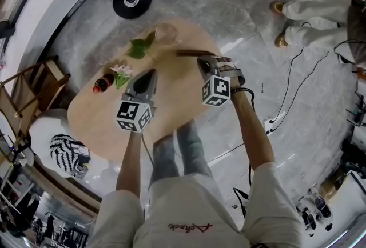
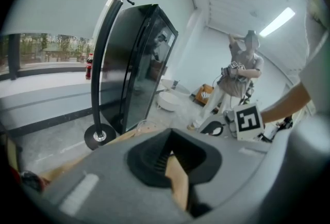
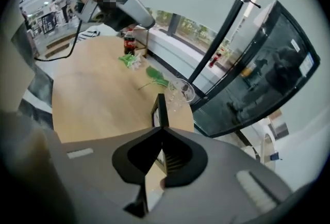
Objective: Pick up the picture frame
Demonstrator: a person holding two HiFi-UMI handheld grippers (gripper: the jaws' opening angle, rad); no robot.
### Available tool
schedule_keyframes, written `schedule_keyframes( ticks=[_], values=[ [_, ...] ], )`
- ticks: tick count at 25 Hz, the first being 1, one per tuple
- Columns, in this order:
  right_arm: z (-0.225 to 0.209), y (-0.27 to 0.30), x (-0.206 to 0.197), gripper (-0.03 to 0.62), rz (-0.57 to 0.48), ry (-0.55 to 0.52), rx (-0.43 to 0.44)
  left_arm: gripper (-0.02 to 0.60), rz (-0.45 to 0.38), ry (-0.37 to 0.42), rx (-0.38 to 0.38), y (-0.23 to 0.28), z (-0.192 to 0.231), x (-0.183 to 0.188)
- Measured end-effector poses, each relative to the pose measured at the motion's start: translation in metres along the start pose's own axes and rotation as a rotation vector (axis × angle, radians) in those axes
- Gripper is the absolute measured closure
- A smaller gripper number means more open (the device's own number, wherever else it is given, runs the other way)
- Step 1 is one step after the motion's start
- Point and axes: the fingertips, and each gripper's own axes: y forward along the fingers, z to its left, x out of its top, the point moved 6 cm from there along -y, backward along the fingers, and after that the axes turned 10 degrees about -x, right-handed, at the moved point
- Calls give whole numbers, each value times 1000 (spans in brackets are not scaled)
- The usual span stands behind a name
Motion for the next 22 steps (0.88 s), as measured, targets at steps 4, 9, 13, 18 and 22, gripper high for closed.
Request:
schedule_keyframes(
  ticks=[4,9,13,18,22],
  values=[
    [5,7,1,526,12,-20,48,581,0,-2,4,-4,2,-3],
    [0,17,0,461,48,-22,57,581,-5,2,9,-7,4,1],
    [-2,29,-5,464,88,-22,85,581,-4,-3,13,-8,5,-2],
    [1,41,-6,468,117,-16,118,581,1,-14,18,-11,7,-10],
    [1,45,-3,504,120,-31,112,581,1,-22,20,-13,9,-15]
  ],
)
